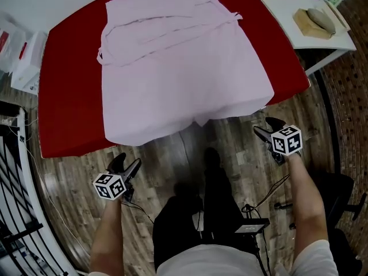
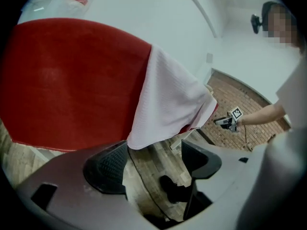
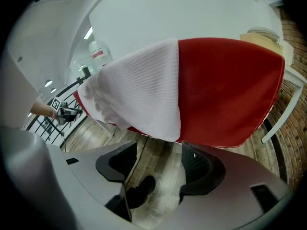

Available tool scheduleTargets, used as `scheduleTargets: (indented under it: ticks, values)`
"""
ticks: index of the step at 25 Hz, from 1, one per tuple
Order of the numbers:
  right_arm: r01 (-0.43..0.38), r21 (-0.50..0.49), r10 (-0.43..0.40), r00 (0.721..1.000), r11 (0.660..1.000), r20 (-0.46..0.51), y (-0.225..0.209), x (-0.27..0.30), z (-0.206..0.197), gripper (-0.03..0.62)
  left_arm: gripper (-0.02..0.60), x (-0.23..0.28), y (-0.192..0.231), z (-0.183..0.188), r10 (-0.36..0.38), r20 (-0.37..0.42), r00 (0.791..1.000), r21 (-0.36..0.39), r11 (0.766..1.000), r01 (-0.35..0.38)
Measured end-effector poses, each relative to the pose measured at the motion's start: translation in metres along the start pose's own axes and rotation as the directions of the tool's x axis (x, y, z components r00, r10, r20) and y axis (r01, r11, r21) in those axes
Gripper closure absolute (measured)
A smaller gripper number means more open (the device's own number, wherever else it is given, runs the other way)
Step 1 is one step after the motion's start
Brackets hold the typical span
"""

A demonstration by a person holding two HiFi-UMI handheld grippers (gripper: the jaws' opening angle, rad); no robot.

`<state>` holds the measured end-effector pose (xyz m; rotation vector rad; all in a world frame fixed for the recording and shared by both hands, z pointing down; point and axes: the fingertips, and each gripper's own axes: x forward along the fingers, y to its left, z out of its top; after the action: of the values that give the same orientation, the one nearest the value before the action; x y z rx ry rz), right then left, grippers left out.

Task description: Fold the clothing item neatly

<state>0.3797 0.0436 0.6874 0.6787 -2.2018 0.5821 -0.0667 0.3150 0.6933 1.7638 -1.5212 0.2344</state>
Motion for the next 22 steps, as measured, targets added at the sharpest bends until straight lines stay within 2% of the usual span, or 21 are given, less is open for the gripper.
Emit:
scheduleTargets:
  ticks: [3, 7, 9, 15, 19, 22]
  values:
    - [-0.013, -0.047, 0.013, 1.0, 0.999, -0.018, -0.015, 0.02, 0.005, 0.332, 0.254, 0.016, 0.006, 0.001, 0.005, -0.04, 0.999, 0.098, 0.995, -0.001]
    - [-0.024, -0.089, 0.021, 0.999, 0.996, -0.036, -0.028, 0.033, 0.008, 0.33, 0.253, 0.041, 0.004, 0.003, -0.024, -0.09, 0.996, 0.197, 0.98, 0.041]
    - [-0.029, -0.102, 0.024, 0.999, 0.994, -0.046, -0.029, 0.04, 0.008, 0.33, 0.253, 0.046, 0.009, 0.005, -0.02, -0.097, 0.995, 0.2, 0.979, 0.039]
    - [-0.047, -0.137, 0.033, 0.994, 0.989, -0.104, -0.029, 0.062, 0.009, 0.332, 0.25, 0.046, 0.038, 0.013, 0.053, -0.091, 0.994, 0.16, 0.986, -0.038]
    - [-0.063, -0.147, 0.044, 0.991, 0.987, -0.125, -0.03, 0.069, 0.009, 0.332, 0.252, 0.056, 0.038, 0.004, 0.028, -0.15, 0.988, 0.165, 0.986, -0.003]
    - [-0.086, -0.147, 0.064, 0.987, 0.985, -0.146, -0.026, 0.078, 0.007, 0.332, 0.253, 0.07, 0.03, 0.007, -0.01, -0.149, 0.989, 0.147, 0.989, 0.032]
